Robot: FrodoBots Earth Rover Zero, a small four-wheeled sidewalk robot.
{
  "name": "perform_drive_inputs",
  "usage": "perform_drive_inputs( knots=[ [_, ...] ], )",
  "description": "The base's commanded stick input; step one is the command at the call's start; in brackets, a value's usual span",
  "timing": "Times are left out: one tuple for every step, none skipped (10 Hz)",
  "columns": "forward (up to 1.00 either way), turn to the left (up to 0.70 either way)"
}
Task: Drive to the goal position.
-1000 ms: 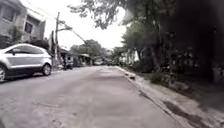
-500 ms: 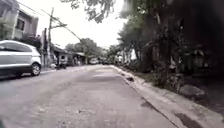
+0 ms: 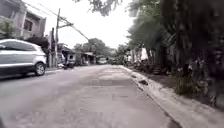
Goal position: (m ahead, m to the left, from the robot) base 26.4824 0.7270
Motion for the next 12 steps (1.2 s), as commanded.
perform_drive_inputs(
  knots=[
    [1.0,0.0],
    [1.0,0.0],
    [1.0,0.0],
    [1.0,0.0],
    [1.0,0.0],
    [1.0,0.0],
    [1.0,0.0],
    [1.0,0.0],
    [1.0,0.0],
    [1.0,0.0],
    [1.0,0.0],
    [1.0,0.0]
  ],
)
